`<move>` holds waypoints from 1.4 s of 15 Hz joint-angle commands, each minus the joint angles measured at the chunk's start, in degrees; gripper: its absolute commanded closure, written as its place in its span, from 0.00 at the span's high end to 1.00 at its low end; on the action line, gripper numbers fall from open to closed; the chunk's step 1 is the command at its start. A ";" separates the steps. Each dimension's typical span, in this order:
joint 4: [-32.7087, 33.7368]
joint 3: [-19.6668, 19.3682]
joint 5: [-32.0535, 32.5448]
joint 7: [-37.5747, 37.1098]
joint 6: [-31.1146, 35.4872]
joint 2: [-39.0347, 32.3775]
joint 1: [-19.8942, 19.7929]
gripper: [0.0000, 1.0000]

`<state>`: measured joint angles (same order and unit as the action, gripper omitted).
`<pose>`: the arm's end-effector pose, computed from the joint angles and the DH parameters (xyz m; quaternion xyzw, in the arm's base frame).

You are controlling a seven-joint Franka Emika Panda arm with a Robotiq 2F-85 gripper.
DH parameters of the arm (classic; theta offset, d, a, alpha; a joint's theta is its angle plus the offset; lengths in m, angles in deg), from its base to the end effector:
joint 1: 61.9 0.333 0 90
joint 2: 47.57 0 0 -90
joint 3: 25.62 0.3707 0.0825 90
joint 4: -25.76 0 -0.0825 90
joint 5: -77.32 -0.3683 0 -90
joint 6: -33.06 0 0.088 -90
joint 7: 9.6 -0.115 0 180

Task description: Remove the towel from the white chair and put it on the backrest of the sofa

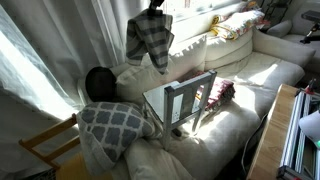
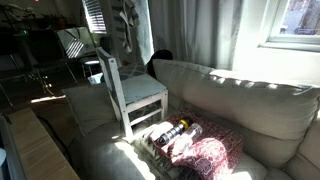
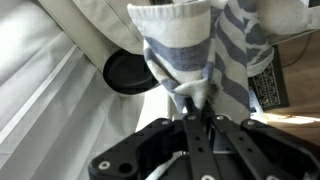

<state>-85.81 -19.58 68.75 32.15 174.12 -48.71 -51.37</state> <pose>0.5688 0.1693 0.5766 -0.8662 -0.4317 -0.2516 0.0061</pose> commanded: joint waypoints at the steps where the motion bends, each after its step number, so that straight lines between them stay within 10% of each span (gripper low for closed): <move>1: 2.04 0.63 4.73 -5.67 2.74 -2.76 -1.09 0.02; 9: 15.71 -5.19 30.33 -31.56 10.94 -19.78 -0.09 0.02; 21: 42.23 -10.51 29.97 -44.24 -1.27 -42.80 1.68 0.02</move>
<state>-53.28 -27.81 98.59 -8.11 176.59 -84.64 -51.38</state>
